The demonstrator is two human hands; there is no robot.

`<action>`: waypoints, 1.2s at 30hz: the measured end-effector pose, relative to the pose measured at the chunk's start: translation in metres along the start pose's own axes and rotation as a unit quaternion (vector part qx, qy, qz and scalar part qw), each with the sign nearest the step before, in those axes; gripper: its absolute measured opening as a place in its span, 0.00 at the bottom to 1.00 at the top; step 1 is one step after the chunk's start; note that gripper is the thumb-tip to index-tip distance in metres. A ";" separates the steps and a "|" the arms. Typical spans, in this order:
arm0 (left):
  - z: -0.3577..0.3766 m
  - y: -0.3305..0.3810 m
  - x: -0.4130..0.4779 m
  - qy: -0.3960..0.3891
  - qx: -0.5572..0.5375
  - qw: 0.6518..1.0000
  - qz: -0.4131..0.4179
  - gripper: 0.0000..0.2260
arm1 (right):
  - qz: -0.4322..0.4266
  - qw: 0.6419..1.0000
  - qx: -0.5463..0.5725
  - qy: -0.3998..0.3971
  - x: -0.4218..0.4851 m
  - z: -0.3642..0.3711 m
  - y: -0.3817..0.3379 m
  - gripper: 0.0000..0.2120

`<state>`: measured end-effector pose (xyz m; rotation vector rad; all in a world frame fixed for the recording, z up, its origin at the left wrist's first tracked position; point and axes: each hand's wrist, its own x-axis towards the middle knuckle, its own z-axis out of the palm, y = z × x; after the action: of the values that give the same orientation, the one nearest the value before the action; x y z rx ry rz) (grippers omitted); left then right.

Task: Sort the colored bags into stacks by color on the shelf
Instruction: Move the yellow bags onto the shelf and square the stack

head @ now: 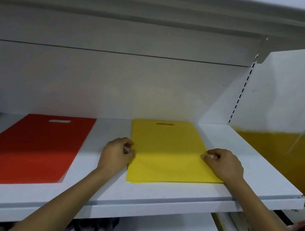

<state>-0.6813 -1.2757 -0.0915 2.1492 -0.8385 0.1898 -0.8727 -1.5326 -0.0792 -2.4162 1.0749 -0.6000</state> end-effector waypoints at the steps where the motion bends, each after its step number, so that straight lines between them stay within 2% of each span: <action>1: -0.001 0.002 -0.001 -0.001 0.012 1.000 0.007 0.09 | 0.002 1.000 -0.006 -0.004 0.001 -0.001 0.000 0.19; 4: -0.004 0.007 0.000 -0.040 0.083 0.995 0.042 0.11 | 0.016 1.000 -0.002 -0.027 0.005 -0.009 -0.003 0.21; 6: -0.015 0.012 0.004 -0.066 0.200 0.973 0.092 0.15 | -0.004 0.999 -0.032 -0.010 0.007 -0.017 -0.013 0.22; 9: -0.043 0.015 0.017 -0.041 0.354 0.912 0.203 0.20 | -0.115 0.985 -0.131 0.018 0.008 -0.023 -0.045 0.26; 11: -0.072 0.021 0.027 -0.039 0.412 0.884 0.217 0.24 | -0.185 0.967 -0.175 0.009 0.007 -0.022 -0.081 0.29; 13: -0.105 0.022 0.041 -0.052 0.455 0.871 0.175 0.26 | -0.222 0.957 -0.183 -0.032 0.006 -0.019 -0.125 0.32; 16: -0.164 0.018 0.048 -0.065 0.452 0.887 0.067 0.28 | -0.275 0.935 -0.208 -0.083 0.000 -0.009 -0.200 0.34; 20: -0.240 -0.019 0.029 -0.065 0.454 0.888 -0.016 0.32 | -0.353 0.907 -0.200 -0.116 -0.030 0.019 -0.305 0.34; 23: -0.302 -0.058 0.000 -0.037 0.467 0.882 -0.053 0.33 | -0.403 0.887 -0.165 -0.153 -0.071 0.044 -0.383 0.34; 27: -0.389 -0.107 -0.058 -0.003 0.496 0.863 -0.101 0.31 | -0.480 0.851 -0.125 -0.172 -0.136 0.077 -0.476 0.34; 36: -0.580 -0.208 -0.222 0.028 0.527 0.796 -0.295 0.25 | -0.617 0.757 -0.113 -0.183 -0.322 0.145 -0.662 0.33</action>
<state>-0.6418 -0.6437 0.0755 3.2997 0.1268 0.4683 -0.6042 -0.8530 0.0907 -3.0197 -0.8135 -0.2909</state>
